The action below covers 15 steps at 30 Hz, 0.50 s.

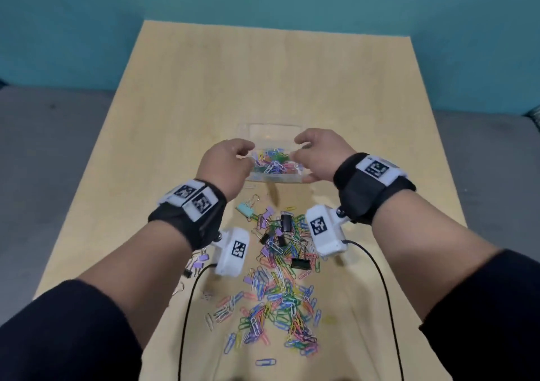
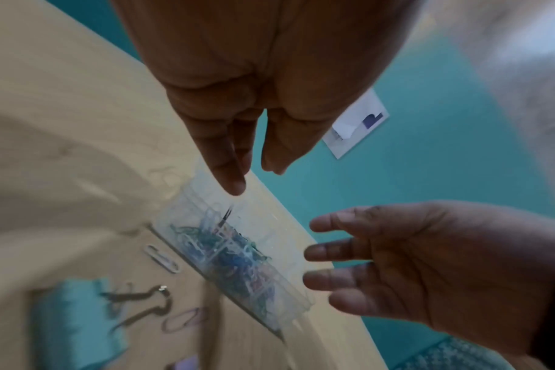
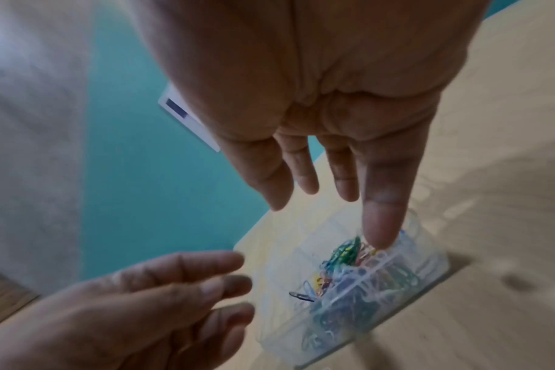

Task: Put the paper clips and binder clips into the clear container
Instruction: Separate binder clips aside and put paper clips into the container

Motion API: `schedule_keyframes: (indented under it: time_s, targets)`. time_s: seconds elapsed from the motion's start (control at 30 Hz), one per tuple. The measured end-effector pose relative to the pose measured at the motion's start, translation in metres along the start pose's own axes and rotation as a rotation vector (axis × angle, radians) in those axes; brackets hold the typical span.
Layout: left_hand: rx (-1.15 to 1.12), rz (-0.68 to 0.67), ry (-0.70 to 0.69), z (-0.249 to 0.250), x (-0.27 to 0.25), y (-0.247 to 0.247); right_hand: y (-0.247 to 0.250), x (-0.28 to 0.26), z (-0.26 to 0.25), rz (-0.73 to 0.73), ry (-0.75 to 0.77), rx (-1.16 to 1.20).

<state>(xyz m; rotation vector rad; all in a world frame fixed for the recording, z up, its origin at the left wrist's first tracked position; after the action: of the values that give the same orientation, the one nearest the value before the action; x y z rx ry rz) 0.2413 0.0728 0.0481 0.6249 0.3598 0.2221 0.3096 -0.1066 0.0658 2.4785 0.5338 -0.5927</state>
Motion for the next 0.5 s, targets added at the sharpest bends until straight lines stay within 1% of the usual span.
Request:
schedule_keyframes:
  time_s: [0.07,0.13,0.2,0.23,0.3,0.37,0.4,0.5]
  targets:
    - [0.022,0.013,-0.026,-0.018,-0.028,0.012,0.006,-0.023,0.013,0.036,0.090,-0.138]
    - [0.198,0.017,-0.109,-0.041,-0.072,0.020,0.002,-0.055,0.035,0.026,0.177,-0.336]
    - [0.393,-0.008,-0.253,-0.062,-0.123,0.018,-0.015,-0.094,0.063,-0.085,0.234,-0.541]
    - [0.478,-0.050,-0.322,-0.071,-0.145,0.013,-0.027,-0.114,0.075,-0.162,0.271,-0.609]
    - [0.648,-0.146,-0.417,-0.087,-0.177,-0.007,-0.051,-0.149,0.099,-0.271,0.346,-0.670]
    - [0.794,-0.233,-0.457,-0.097,-0.194,-0.026,-0.069,-0.172,0.117,-0.269,0.405,-0.699]
    - [0.842,-0.246,-0.458,-0.099,-0.193,-0.033,-0.075,-0.177,0.124,-0.247,0.422,-0.696]
    - [0.941,-0.187,-0.452,-0.100,-0.189,-0.036,-0.088,-0.193,0.132,-0.203,0.455,-0.685]
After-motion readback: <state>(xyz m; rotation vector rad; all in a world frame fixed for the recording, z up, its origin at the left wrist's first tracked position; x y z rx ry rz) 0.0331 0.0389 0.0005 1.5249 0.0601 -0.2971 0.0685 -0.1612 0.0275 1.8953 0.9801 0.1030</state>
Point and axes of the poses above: each hand's wrist, its own x-axis towards the middle knuckle, its own y-axis out of the back of the hand, z = x × y, the point moved 3 cm from there along x, towards the middle knuckle, and after that the axes turned 4 degrees about x, right-handed, at the moved point
